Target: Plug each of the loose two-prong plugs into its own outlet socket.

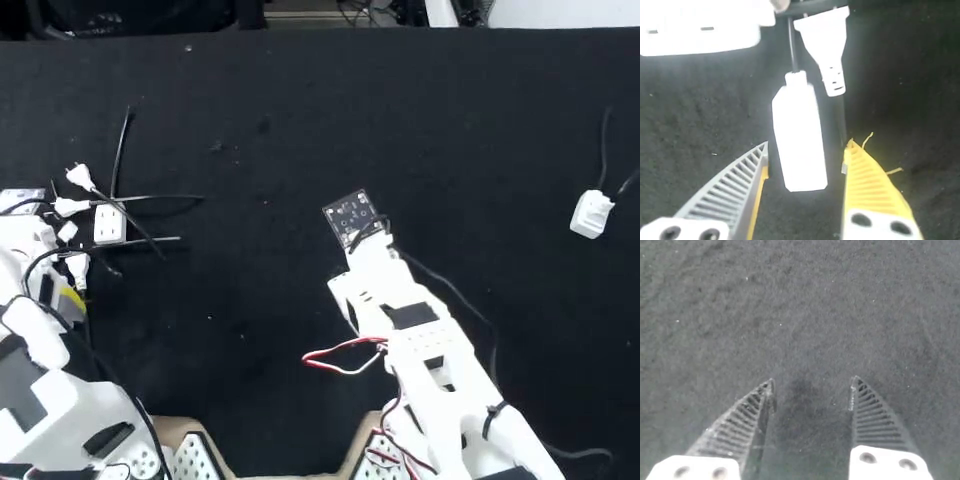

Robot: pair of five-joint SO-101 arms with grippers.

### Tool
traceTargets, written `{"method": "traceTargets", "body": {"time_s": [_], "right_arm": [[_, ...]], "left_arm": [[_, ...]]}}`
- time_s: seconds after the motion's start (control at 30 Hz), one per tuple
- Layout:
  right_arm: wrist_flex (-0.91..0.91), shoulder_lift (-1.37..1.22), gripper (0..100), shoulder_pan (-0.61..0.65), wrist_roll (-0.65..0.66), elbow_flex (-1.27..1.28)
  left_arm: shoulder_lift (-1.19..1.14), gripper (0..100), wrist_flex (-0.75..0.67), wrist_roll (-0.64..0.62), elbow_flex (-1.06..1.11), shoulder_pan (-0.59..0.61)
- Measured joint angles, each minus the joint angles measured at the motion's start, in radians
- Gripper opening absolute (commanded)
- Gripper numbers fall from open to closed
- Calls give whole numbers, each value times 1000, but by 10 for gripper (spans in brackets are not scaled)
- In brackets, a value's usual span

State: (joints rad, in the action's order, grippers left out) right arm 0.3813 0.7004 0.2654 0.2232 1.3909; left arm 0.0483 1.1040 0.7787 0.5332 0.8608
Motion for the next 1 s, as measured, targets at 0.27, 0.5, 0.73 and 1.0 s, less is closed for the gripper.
{"method": "traceTargets", "body": {"time_s": [0.27,0.5,0.73,1.0], "right_arm": [[0,0,223,0,0,0],[0,0,223,0,0,0],[0,0,223,0,0,0],[0,0,223,-9,0,0]], "left_arm": [[0,30,37,-12,-12,14],[31,30,307,-38,-192,26],[215,30,545,-38,-420,40],[446,30,592,-40,-499,41]]}}
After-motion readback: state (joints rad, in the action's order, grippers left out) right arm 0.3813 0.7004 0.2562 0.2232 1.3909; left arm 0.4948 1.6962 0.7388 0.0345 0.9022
